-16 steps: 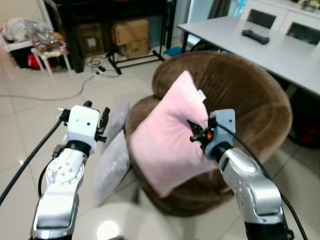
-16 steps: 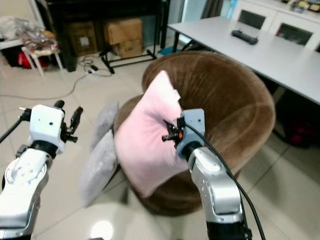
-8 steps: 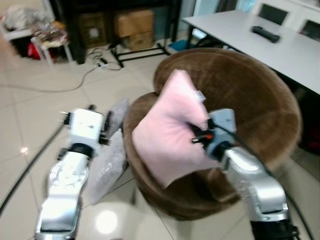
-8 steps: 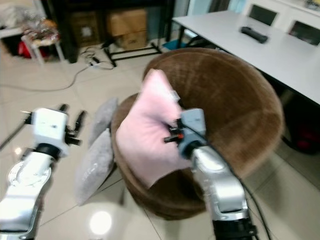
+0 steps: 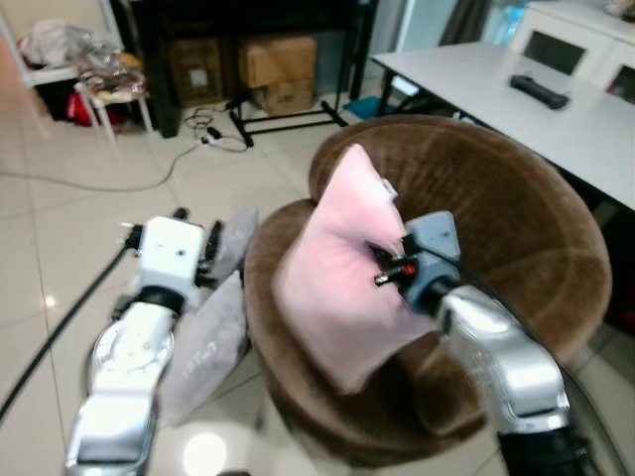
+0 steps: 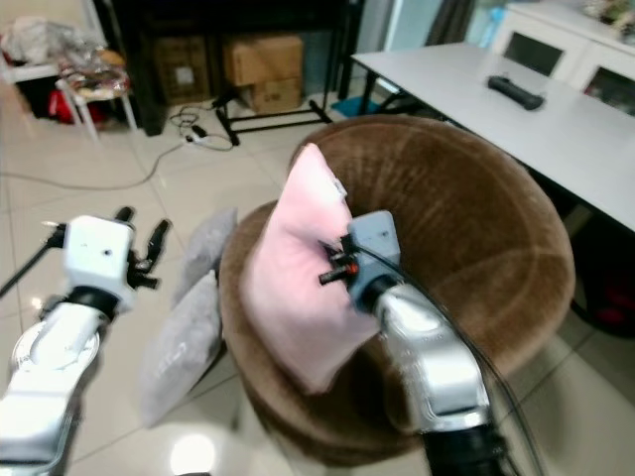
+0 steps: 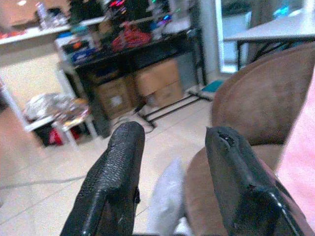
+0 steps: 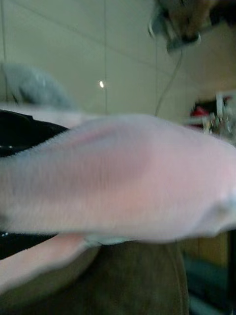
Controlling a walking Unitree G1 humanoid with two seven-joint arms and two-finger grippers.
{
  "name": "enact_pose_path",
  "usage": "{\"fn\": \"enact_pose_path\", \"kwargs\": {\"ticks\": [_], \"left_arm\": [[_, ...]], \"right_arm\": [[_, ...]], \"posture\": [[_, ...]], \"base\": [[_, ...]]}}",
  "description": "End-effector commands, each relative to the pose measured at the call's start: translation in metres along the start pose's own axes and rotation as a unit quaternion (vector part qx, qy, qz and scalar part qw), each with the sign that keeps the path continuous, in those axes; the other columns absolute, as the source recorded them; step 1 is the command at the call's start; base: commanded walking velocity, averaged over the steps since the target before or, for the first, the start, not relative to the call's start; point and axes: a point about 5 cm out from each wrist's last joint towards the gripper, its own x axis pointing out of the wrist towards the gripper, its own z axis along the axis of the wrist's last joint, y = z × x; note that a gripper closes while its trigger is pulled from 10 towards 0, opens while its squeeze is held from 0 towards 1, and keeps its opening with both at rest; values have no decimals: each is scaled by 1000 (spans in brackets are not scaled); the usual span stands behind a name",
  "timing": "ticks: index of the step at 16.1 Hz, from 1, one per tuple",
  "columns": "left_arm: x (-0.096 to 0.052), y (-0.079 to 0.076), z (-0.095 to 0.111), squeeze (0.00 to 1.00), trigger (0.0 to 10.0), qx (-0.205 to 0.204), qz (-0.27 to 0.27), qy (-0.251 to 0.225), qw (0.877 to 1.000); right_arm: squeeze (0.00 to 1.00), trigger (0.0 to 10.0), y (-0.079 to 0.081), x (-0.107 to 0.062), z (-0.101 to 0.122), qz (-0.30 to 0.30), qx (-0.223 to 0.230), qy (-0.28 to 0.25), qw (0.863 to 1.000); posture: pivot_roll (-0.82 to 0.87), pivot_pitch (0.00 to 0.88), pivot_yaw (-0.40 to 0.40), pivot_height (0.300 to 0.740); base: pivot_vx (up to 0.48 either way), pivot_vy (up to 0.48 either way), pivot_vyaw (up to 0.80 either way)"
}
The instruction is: Move the pillow to the sofa from floor
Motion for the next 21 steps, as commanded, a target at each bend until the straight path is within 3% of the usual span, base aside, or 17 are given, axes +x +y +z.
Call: {"fn": "enact_pose_path", "kwargs": {"ticks": [1, 3, 8, 15, 18, 21], "left_arm": [[1, -5, 4, 0, 10000, -3, -7, -7, 1000], [2, -5, 5, 0, 10000, -2, -5, -9, 1000], [4, -4, 6, 0, 10000, 0, -6, -13, 1000], [4, -3, 5, 0, 10000, 9, -4, -9, 1000], [3, -8, -2, 0, 10000, 24, -27, 14, 999], [-4, -1, -16, 0, 10000, 53, -54, 48, 996]], "right_arm": [[0, 10000, -5, -3, 13, -4, -15, -26, 1000], [0, 10000, -5, -2, 13, -2, -18, -25, 1000], [0, 10000, -2, -2, 16, 7, -25, -30, 999], [0, 10000, 2, 3, 28, 20, -36, -47, 998], [0, 10000, 9, 14, 39, 50, -35, -41, 997], [0, 10000, 28, 41, 42, 68, -19, 19, 997]], "posture": [[68, 0, -88, 740], [67, 0, -86, 740], [63, 0, -78, 740], [70, 0, -82, 740], [71, 0, -81, 740], [75, 0, -86, 740]], "base": [[296, 0, 0], [296, 0, 0], [299, 0, -751], [251, 0, 0], [0, 0, 0], [0, 0, 0]]}}
